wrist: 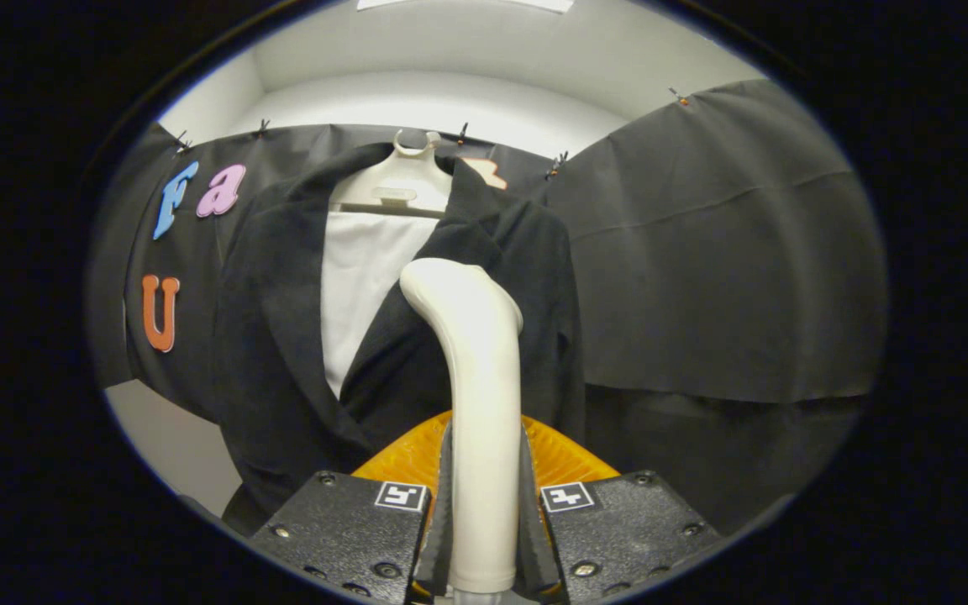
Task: Iron the clothes twice with a garment steamer, once on the left side and once on the right side.
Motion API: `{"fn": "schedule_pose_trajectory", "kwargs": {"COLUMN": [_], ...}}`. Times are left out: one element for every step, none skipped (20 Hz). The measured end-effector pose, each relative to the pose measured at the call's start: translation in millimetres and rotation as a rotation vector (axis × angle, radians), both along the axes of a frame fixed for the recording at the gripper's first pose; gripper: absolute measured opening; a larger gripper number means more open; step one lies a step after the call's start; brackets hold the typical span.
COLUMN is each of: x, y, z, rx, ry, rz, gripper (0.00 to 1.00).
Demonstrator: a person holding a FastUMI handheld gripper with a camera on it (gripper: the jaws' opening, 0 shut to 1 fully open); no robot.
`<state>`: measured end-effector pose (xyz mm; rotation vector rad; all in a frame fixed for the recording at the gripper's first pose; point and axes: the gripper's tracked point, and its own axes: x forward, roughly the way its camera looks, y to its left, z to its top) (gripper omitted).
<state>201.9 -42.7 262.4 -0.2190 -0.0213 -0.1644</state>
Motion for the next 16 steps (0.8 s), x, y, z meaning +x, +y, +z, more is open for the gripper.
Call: {"fn": "schedule_pose_trajectory", "kwargs": {"x": [-0.9,-1.7,-1.5,-0.2,0.5,1.5,0.3,-0.4,-8.2,-11.1,-11.9,-12.0,-12.5,-13.5,-16.3,-17.3], "y": [0.2,0.9,-2.3,-2.7,-4.6,-4.5,-6.1,-7.3,-11.1,-12.3,-14.4,-15.0,-17.1,-18.7,-19.2,-20.2], "z": [-5.1,-9.5,-12.8,-15.2,-19.4,-24.0,-30.9,-36.3,-46.5,-52.7,-58.2,-63.0,-69.0,-74.6,-80.0,-87.4], "rx": [-0.005,-0.008,-0.005,0.000,0.004,0.009,0.013,0.019,0.027,0.035,0.041,0.045,0.049,0.054,0.067,0.075], "ry": [0.009,0.018,0.027,0.036,0.045,0.054,0.063,0.072,0.081,0.090,0.099,0.108,0.117,0.126,0.132,0.147], "rz": [-0.005,-0.009,-0.012,-0.016,-0.019,-0.024,-0.028,-0.033,-0.035,-0.036,-0.038,-0.040,-0.045,-0.047,-0.047,-0.046], "gripper": [0.36,0.36,0.36,0.36,0.36,0.36,0.36,0.36,0.36,0.36,0.36,0.36,0.36,0.36,0.37,0.36]}}
